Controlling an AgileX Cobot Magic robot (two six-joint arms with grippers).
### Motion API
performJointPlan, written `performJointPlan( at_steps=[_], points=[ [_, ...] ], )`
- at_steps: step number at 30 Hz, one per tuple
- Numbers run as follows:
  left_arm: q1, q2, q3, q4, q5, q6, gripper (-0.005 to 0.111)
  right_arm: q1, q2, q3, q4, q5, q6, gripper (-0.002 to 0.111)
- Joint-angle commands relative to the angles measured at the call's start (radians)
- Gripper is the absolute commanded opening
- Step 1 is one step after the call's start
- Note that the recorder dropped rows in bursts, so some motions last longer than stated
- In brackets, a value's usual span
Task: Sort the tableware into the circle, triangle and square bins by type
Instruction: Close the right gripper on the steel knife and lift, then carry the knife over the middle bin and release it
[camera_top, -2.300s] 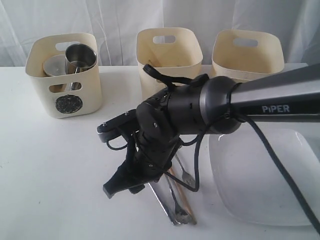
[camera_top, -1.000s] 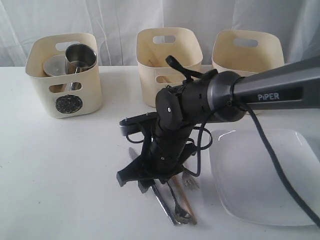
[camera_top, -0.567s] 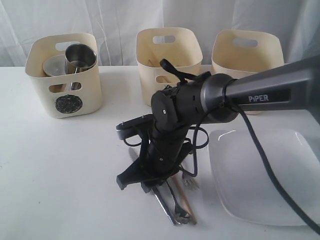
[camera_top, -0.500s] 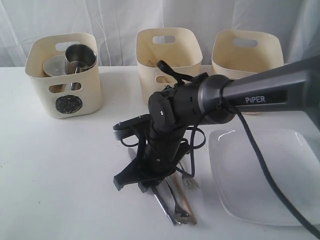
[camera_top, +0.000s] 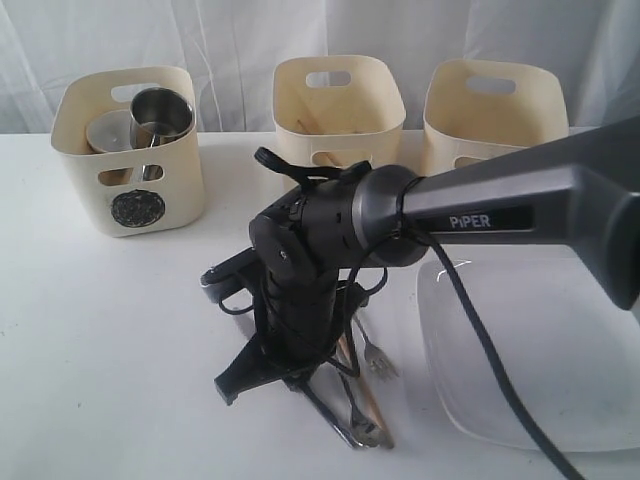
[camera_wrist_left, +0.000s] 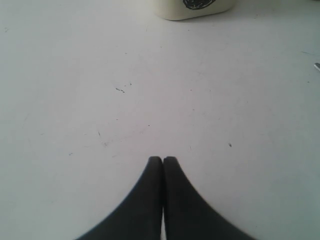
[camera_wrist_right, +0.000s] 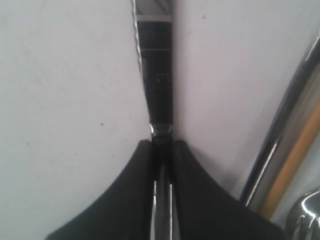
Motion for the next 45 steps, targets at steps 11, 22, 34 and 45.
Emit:
performJointPlan(
  at_steps=[11, 22, 34, 45],
  points=[
    [0.003, -0.004, 0.006, -0.011, 0.009, -0.006, 0.000, -0.002, -0.008, 0.058, -0.062, 0.077, -0.001, 0.000],
    [0.003, -0.004, 0.006, -0.011, 0.009, -0.006, 0.000, -0.002, -0.075, 0.049, -0.030, 0.020, -0.010, 0.000],
    [0.003, -0.004, 0.006, -0.011, 0.009, -0.006, 0.000, -0.002, -0.167, 0.047, -0.011, -0.033, 0.003, 0.000],
    [0.003, -0.004, 0.006, -0.011, 0.009, -0.006, 0.000, -0.099, -0.420, 0.046, 0.064, -0.517, 0.044, 0.000]
  ],
)
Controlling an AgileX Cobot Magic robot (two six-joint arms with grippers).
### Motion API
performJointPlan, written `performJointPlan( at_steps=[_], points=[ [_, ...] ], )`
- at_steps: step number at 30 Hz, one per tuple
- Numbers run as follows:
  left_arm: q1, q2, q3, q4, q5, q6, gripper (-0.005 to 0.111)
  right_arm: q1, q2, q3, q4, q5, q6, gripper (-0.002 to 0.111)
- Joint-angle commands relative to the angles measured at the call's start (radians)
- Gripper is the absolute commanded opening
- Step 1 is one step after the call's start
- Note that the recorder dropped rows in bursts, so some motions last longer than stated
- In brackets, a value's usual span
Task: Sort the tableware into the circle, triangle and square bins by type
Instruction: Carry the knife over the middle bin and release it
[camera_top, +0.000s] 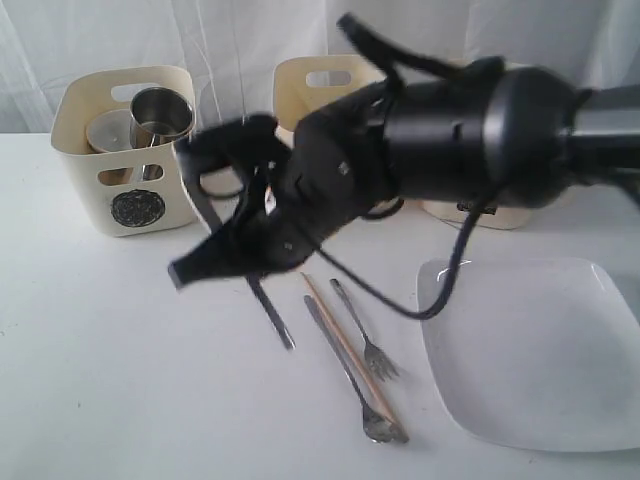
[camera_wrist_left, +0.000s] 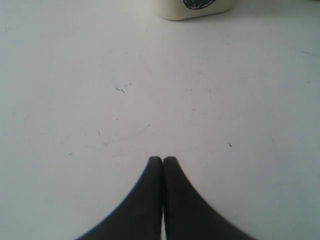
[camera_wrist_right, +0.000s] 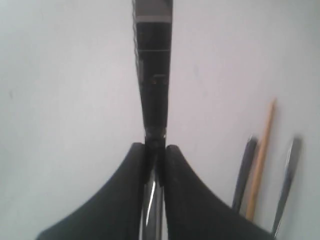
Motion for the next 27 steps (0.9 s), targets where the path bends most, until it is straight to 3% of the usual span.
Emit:
performJointPlan(
  at_steps=[1, 5, 10, 16, 18, 22, 27],
  points=[
    [0.003, -0.004, 0.006, -0.011, 0.009, -0.006, 0.000, -0.129, -0.091, -0.001, -0.020, -0.323, 0.103, 0.000],
    [0.003, -0.004, 0.006, -0.011, 0.009, -0.006, 0.000, -0.273, -0.048, -0.001, -0.020, -0.604, 0.247, 0.000],
    [0.003, -0.004, 0.006, -0.011, 0.009, -0.006, 0.000, -0.333, 0.047, -0.001, -0.020, -0.876, 0.252, 0.000],
    [0.003, -0.004, 0.006, -0.011, 0.009, -0.006, 0.000, -0.390, 0.271, -0.022, 0.008, -1.358, 0.242, 0.000],
    [0.003, -0.004, 0.006, -0.011, 0.009, -0.006, 0.000, -0.399, 0.335, -0.065, 0.049, -1.373, 0.242, 0.000],
    [0.003, -0.004, 0.006, -0.011, 0.009, -0.006, 0.000, -0.417, 0.430, -0.172, 0.063, -1.227, 0.242, 0.004],
    [0.003, -0.004, 0.006, -0.011, 0.009, -0.006, 0.000, -0.417, 0.457, -0.249, 0.060, -1.210, 0.194, 0.030]
  ],
)
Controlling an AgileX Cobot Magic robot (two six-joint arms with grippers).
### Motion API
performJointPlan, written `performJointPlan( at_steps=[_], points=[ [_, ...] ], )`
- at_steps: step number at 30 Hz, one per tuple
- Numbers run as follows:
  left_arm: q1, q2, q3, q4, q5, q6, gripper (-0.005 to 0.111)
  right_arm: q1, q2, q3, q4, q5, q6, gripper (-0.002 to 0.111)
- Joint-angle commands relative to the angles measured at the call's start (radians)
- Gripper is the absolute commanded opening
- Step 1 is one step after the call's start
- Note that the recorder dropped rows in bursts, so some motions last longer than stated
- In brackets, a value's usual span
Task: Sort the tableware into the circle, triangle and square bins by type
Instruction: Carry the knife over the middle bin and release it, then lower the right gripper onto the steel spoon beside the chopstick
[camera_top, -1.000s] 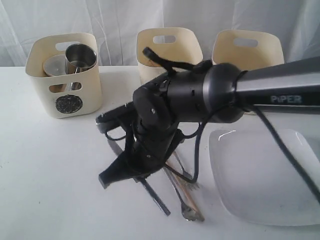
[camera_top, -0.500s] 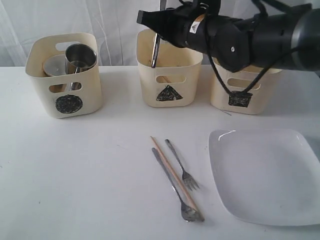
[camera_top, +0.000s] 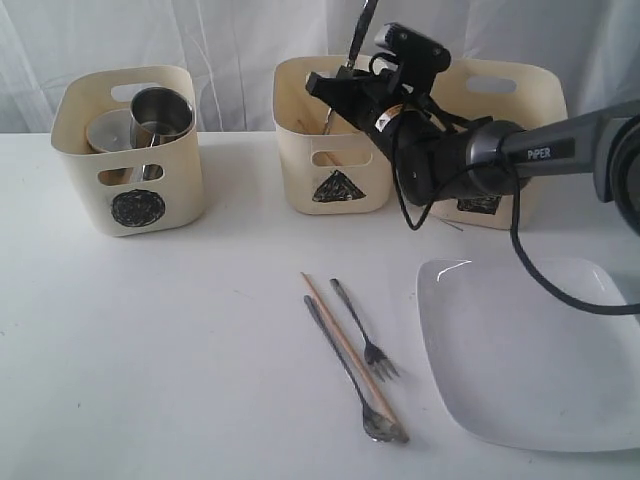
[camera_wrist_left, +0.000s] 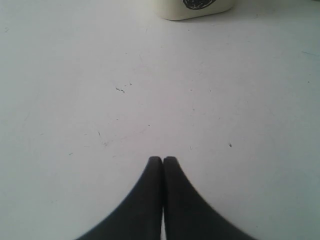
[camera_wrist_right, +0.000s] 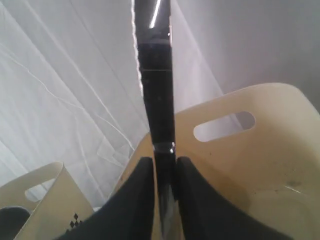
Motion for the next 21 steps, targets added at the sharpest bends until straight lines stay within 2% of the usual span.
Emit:
performJointPlan(
  at_steps=[1, 3, 7, 10, 13, 15, 19, 21],
  points=[
    [0.003, -0.004, 0.006, -0.011, 0.011, -0.006, 0.000, -0.006, 0.002, -0.067, -0.002, -0.013, -0.053, 0.034],
    [0.003, -0.004, 0.006, -0.011, 0.011, -0.006, 0.000, -0.006, 0.002, -0.086, -0.002, -0.013, -0.053, 0.040],
    [0.003, -0.004, 0.006, -0.011, 0.011, -0.006, 0.000, -0.006, -0.029, -0.094, -0.003, 0.016, -0.049, 0.041],
    [0.003, -0.004, 0.006, -0.011, 0.011, -0.006, 0.000, -0.006, -0.091, -0.094, -0.010, 0.168, -0.006, 0.041],
    [0.003, -0.004, 0.006, -0.011, 0.011, -0.006, 0.000, -0.006, -0.194, -0.094, -0.012, 0.532, 0.012, 0.040],
    [0.003, -0.004, 0.006, -0.011, 0.011, -0.006, 0.000, -0.008, -0.272, -0.094, -0.026, 0.844, -0.075, 0.035],
    [0.003, -0.004, 0.006, -0.011, 0.011, -0.006, 0.000, -0.006, -0.379, -0.094, -0.090, 1.415, -0.283, 0.014],
    [0.003, -0.004, 0.006, -0.011, 0.011, -0.006, 0.000, 0.007, -0.420, -0.079, -0.074, 1.588, -0.331, 0.005]
  ],
)
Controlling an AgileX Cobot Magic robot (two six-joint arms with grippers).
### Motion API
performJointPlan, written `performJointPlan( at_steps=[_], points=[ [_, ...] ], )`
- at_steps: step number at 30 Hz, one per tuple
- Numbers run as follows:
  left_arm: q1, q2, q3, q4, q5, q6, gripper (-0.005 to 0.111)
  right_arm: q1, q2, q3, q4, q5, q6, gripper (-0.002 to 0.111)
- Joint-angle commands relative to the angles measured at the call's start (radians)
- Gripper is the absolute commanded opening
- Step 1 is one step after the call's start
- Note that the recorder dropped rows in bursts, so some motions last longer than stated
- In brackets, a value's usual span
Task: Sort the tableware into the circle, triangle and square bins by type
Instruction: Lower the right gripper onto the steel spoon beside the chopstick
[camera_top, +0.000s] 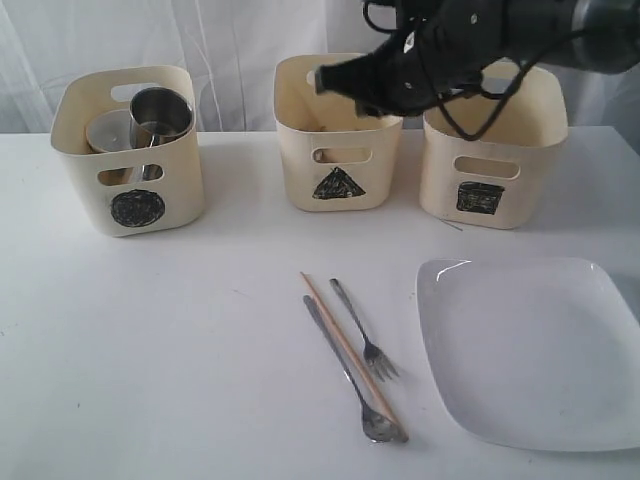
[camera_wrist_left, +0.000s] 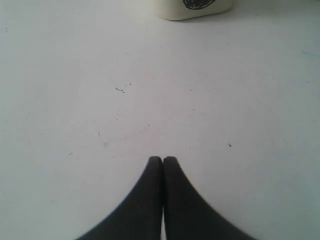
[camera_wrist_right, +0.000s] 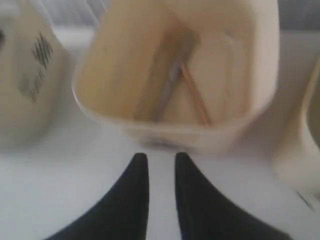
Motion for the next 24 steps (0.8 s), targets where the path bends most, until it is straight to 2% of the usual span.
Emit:
performJointPlan(
  at_steps=[1, 7, 12, 16, 20, 24],
  points=[
    [0.003, -0.004, 0.006, -0.011, 0.011, -0.006, 0.000, 0.019, -0.108, 0.034, 0.005, 0.505, -0.187, 0.002],
    [0.003, -0.004, 0.006, -0.011, 0.011, -0.006, 0.000, 0.115, -0.277, 0.275, 0.181, 0.662, -0.215, 0.000],
    [0.003, -0.004, 0.006, -0.011, 0.011, -0.006, 0.000, 0.222, -0.325, 0.474, 0.206, 0.491, -0.215, 0.000],
    [0.003, -0.004, 0.006, -0.011, 0.011, -0.006, 0.000, 0.244, -0.288, 0.563, 0.206, 0.379, -0.217, 0.001],
    [0.003, -0.004, 0.006, -0.011, 0.011, -0.006, 0.000, 0.244, -0.231, 0.606, 0.210, 0.310, -0.236, 0.014],
    [0.003, -0.004, 0.006, -0.011, 0.011, -0.006, 0.000, 0.244, -0.169, 0.609, 0.257, 0.239, -0.236, 0.038]
  ],
)
